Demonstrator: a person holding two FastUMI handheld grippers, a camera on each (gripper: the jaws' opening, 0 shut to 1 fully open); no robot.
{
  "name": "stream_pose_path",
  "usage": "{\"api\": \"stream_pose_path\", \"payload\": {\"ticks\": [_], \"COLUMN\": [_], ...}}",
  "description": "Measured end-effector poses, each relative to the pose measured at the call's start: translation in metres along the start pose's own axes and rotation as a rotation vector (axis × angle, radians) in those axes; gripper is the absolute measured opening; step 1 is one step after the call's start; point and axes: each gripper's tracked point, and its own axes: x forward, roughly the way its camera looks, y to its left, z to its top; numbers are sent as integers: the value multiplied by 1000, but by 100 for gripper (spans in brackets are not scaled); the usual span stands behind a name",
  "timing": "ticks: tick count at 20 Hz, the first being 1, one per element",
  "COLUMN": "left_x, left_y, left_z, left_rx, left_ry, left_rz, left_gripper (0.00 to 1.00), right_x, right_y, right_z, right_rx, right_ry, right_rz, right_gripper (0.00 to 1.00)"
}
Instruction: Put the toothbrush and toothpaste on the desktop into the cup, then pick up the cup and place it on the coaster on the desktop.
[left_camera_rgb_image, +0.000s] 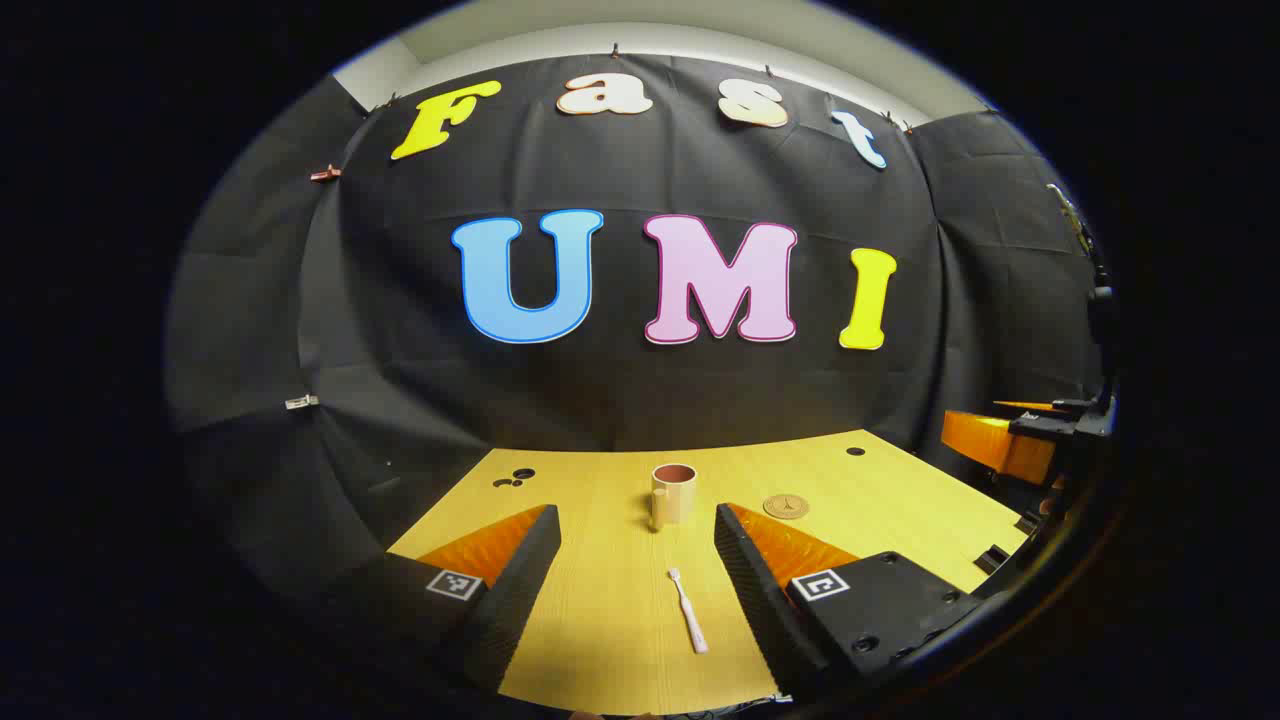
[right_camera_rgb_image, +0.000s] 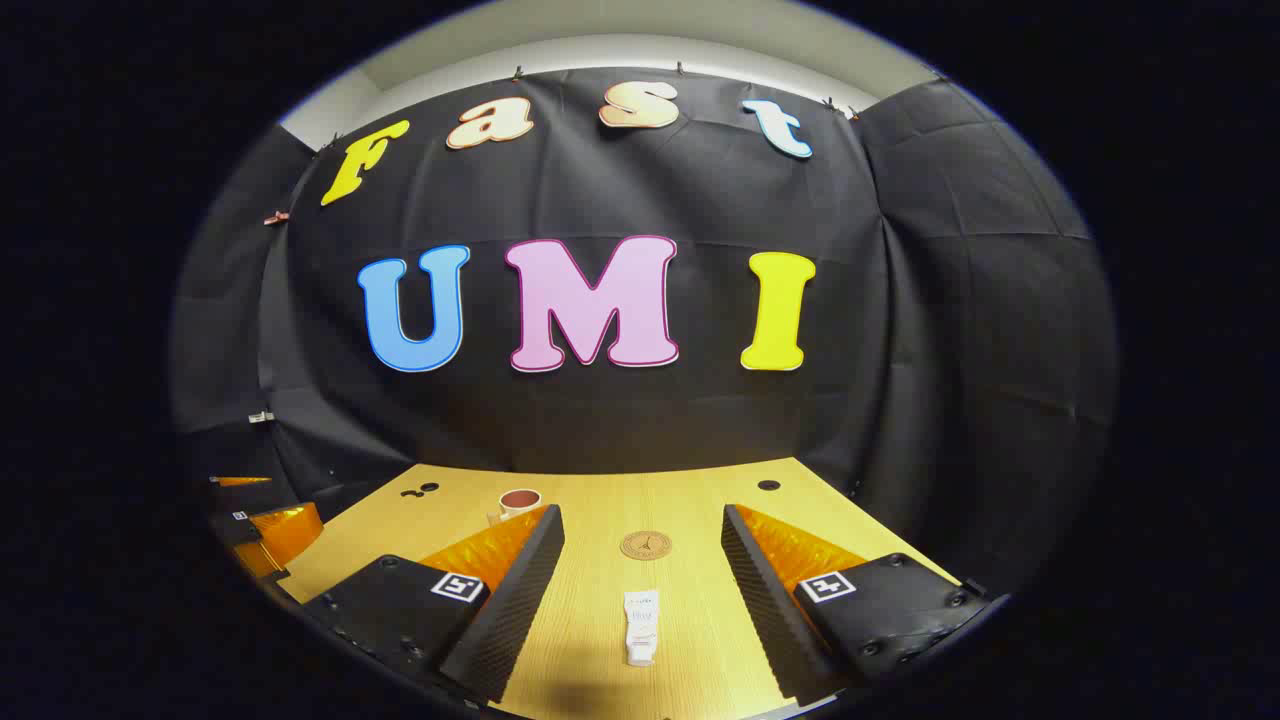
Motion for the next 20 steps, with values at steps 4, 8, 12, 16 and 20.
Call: {"api": "stream_pose_path", "payload": {"ticks": [4, 8, 12, 16, 20], "left_x": [8, 15, 21, 28, 33], "left_y": [-5, -8, -7, -3, 0], "left_z": [-1, -1, -2, -2, -6], "left_rx": [9, 4, -1, -5, -11], "left_ry": [5, 9, 13, 16, 31], "left_rz": [-12, -15, -8, 9, 21], "left_gripper": [96, 96, 96, 96, 96], "right_x": [5, 14, 21, 28, 38], "right_y": [-5, -8, -5, -4, -5], "right_z": [-4, -8, -11, -17, -27], "right_rx": [2, -1, -10, -7, -6], "right_ry": [18, 33, 45, 65, 103], "right_rz": [-6, -5, 6, 14, 13], "right_gripper": [97, 98, 97, 97, 98]}}
